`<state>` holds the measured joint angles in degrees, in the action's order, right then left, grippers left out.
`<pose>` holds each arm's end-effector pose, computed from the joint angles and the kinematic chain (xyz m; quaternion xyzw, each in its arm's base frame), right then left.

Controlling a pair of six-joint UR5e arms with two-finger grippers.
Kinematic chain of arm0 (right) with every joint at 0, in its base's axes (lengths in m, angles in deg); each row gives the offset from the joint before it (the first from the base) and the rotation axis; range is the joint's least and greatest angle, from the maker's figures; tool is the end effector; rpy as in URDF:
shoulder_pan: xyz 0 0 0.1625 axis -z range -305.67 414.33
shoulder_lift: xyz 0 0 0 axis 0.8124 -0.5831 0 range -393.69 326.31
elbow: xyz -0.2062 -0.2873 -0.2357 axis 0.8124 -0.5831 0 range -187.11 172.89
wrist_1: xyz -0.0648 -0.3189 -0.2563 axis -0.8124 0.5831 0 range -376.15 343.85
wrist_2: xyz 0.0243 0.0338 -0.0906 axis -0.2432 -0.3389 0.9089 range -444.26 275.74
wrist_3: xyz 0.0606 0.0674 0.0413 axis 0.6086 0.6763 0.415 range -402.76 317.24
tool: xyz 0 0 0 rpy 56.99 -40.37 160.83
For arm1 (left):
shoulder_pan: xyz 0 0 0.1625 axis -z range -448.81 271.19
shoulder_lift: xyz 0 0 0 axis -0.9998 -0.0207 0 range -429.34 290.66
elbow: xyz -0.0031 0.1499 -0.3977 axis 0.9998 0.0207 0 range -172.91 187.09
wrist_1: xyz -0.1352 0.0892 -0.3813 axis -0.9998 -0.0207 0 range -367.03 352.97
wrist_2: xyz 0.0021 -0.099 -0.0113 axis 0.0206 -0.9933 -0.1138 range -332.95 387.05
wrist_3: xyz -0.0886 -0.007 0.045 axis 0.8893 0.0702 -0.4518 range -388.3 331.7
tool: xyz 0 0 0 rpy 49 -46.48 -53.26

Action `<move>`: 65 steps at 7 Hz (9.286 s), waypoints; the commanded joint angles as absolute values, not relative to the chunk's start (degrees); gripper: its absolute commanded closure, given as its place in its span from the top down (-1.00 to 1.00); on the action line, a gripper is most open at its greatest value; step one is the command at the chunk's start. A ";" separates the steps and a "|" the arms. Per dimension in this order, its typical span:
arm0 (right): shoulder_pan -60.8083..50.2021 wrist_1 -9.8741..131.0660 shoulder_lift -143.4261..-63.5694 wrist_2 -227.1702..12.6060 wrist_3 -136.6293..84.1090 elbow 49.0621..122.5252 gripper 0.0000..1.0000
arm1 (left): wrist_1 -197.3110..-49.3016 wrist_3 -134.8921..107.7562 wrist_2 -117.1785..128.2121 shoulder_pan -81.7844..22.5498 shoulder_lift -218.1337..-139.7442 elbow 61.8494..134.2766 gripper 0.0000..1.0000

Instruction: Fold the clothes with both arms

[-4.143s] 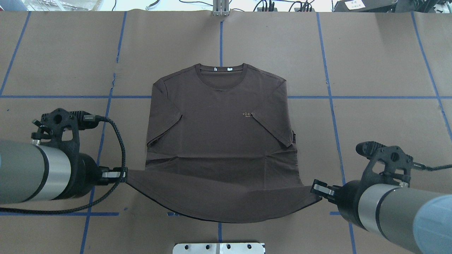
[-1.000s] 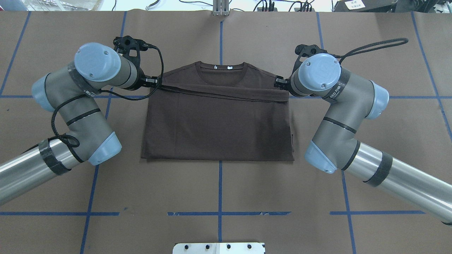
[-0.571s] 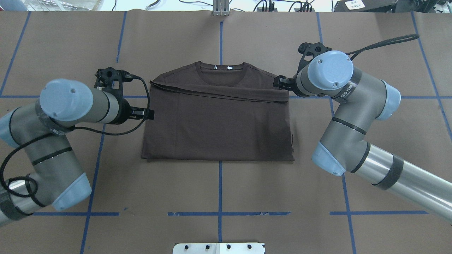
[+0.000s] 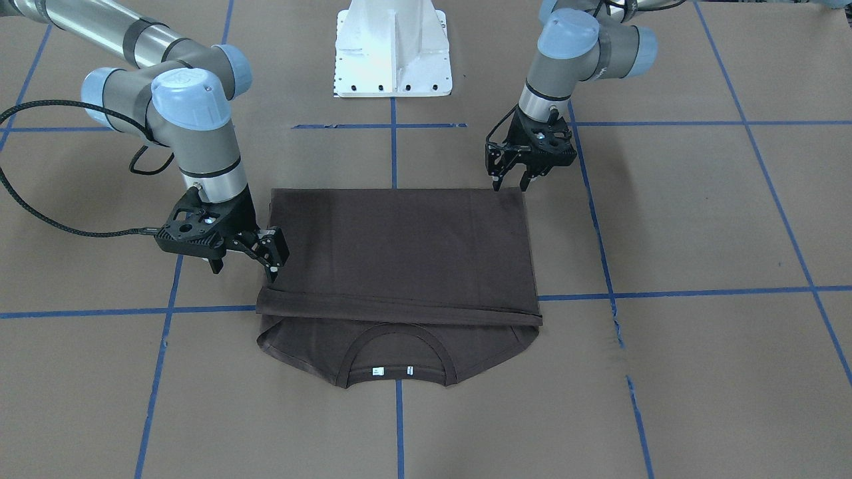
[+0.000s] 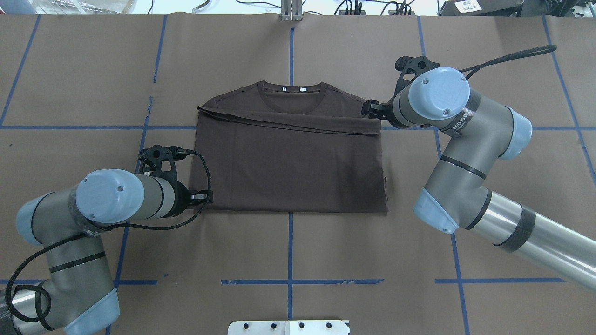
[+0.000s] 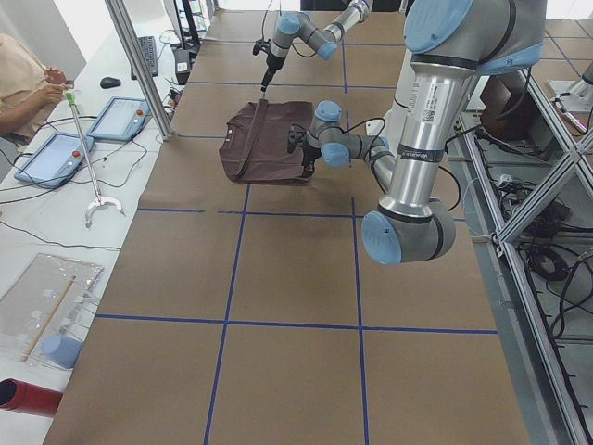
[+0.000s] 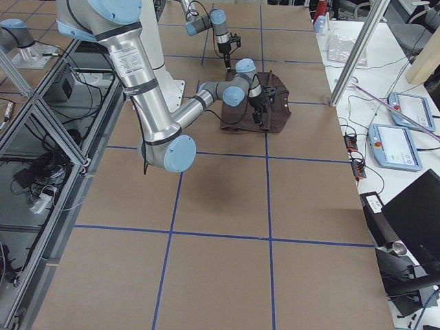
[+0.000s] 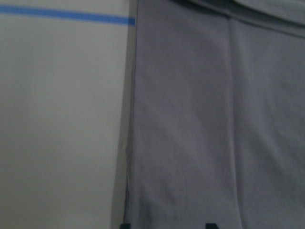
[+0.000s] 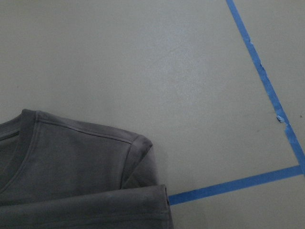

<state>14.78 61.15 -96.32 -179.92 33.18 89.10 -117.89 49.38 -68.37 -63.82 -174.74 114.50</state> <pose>-0.4322 -0.5172 0.3194 0.1364 -0.3709 0.1836 0.9001 0.4747 -0.3580 0.3383 0.1043 0.4407 -0.0772 0.8883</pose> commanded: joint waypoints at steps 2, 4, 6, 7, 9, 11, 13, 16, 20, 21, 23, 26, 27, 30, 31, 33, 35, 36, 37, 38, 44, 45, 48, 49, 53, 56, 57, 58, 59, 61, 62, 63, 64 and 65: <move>14.78 61.11 -96.44 -179.89 33.18 89.13 1.00 | -117.77 49.48 -68.22 -64.12 -174.02 113.62 0.21; 14.78 61.11 -96.44 -179.89 33.18 89.13 1.00 | -117.77 49.48 -68.22 -64.38 -174.11 113.01 0.21; 14.78 61.11 -96.44 -179.80 33.18 89.13 1.00 | -117.77 49.66 -67.88 -64.47 -174.11 112.83 0.06; 14.78 61.19 -96.44 -179.80 33.18 89.13 1.00 | -117.77 49.66 -67.61 -64.55 -174.20 112.56 -0.04; 14.78 61.11 -96.44 -179.88 33.18 88.95 1.00 | -117.77 49.75 -67.61 -64.99 -174.37 112.47 -0.91; 14.86 61.19 -96.44 -179.89 33.09 88.86 1.00 | -117.77 49.66 -67.52 -64.99 -174.38 112.74 -1.00; 14.87 61.11 -96.36 -179.89 33.09 88.95 1.00 | -117.16 46.17 -67.78 -63.69 -174.02 113.97 -1.00; 14.95 61.19 -96.36 -179.80 33.26 88.95 1.00 | -117.85 31.43 -67.61 -52.47 -174.20 107.07 -1.00; 15.13 61.19 -96.27 -179.80 34.05 90.26 1.00 | -133.43 19.88 -67.26 -38.91 -192.23 73.32 -1.00; 15.22 61.45 -96.36 -179.80 34.14 91.84 1.00 | -138.98 18.82 -66.91 -37.24 -198.48 62.75 -1.00; 16.44 61.81 -96.27 -179.71 34.93 92.82 1.00 | -139.83 18.20 -66.64 -36.78 -199.78 60.53 -1.00; 18.90 61.19 -92.25 -179.18 39.66 90.20 0.95 | -140.71 8.55 -70.21 -36.35 -197.32 66.22 1.00; 19.78 61.28 -88.22 -178.49 42.03 85.74 0.92 | -141.06 8.53 -74.25 -35.91 -195.83 68.68 1.00; 23.38 56.47 -79.51 -173.03 43.36 73.09 0.47 | -140.88 9.23 -74.64 -35.99 -193.01 73.89 1.00; 24.44 54.88 -76.96 -170.85 43.46 68.43 0.47 | -140.97 9.32 -74.64 -36.34 -193.01 73.89 1.00; 25.58 54.95 -76.41 -170.22 43.37 66.80 0.32 | -140.97 9.32 -74.55 -36.78 -193.18 73.89 1.00; 26.55 55.13 -76.58 -170.13 43.02 66.72 0.32 | -140.88 9.23 -74.55 -36.87 -193.18 73.89 1.00; 26.90 55.30 -76.67 -170.13 42.93 66.45 0.32 | -140.88 9.23 -74.55 -36.87 -193.01 73.80 1.00; 26.99 55.30 -76.67 -169.87 42.85 66.36 0.29 | -140.88 9.23 -74.55 -36.87 -193.01 73.80 1.00; 26.99 55.39 -76.67 -169.78 42.76 66.19 0.16 | -140.88 9.23 -74.55 -36.87 -193.01 73.80 1.00; 26.91 58.98 -76.14 -169.95 42.84 68.28 -1.00 | -141.67 10.62 -74.55 -37.57 -192.92 73.71 1.00; 26.91 59.26 -76.40 -169.95 42.93 68.91 -1.00 | -141.76 10.90 -74.55 -37.92 -192.92 73.80 1.00; 26.91 60.74 -78.58 -169.87 43.55 72.83 -1.00 | -141.85 11.16 -74.55 -38.10 -193.01 73.89 1.00; 28.56 62.93 -84.78 -169.69 43.63 81.65 -1.00 | -141.85 12.21 -74.55 -38.19 -193.01 74.24 1.00; 40.85 63.39 -106.17 -160.40 46.97 104.05 -1.00 | -141.76 15.12 -74.64 -40.12 -193.01 76.52 1.00; 47.46 63.39 -108.83 -155.47 52.77 106.61 -1.00 | -141.76 15.30 -74.64 -40.91 -193.01 76.70 1.00; 48.08 63.39 -108.92 -155.10 52.86 106.70 -1.00 | -141.76 16.08 -74.64 -41.00 -193.01 76.70 1.00; 48.26 63.39 -109.01 -154.93 52.86 106.70 -0.61 | -141.76 16.78 -74.64 -41.44 -193.01 76.79 1.00; 49.22 63.39 -110.14 -153.01 52.34 106.70 0.98 | -141.76 16.79 -74.64 -41.61 -193.01 76.88 1.00; 51.24 63.48 -107.97 -152.64 46.67 106.53 1.00 | -141.76 16.79 -74.64 -41.79 -193.01 77.14 1.00; 51.86 63.57 -106.74 -152.38 41.49 106.36 1.00 | -141.76 16.88 -74.64 -41.97 -193.01 77.14 1.00; 52.13 64.18 -105.94 -150.98 35.43 105.74 1.00 | -141.76 17.14 -74.64 -42.05 -192.92 77.14 1.00; 52.22 64.79 -103.33 -150.01 28.24 105.30 1.00 | -141.76 17.23 -74.64 -42.14 -192.92 77.14 1.00; 52.22 67.75 -100.69 -148.70 24.95 104.95 1.00 | -141.76 17.23 -74.64 -42.23 -192.92 77.14 1.00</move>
<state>52.13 65.30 -103.57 -150.12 30.36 105.42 -141.76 17.17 -74.64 -42.12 -192.93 77.14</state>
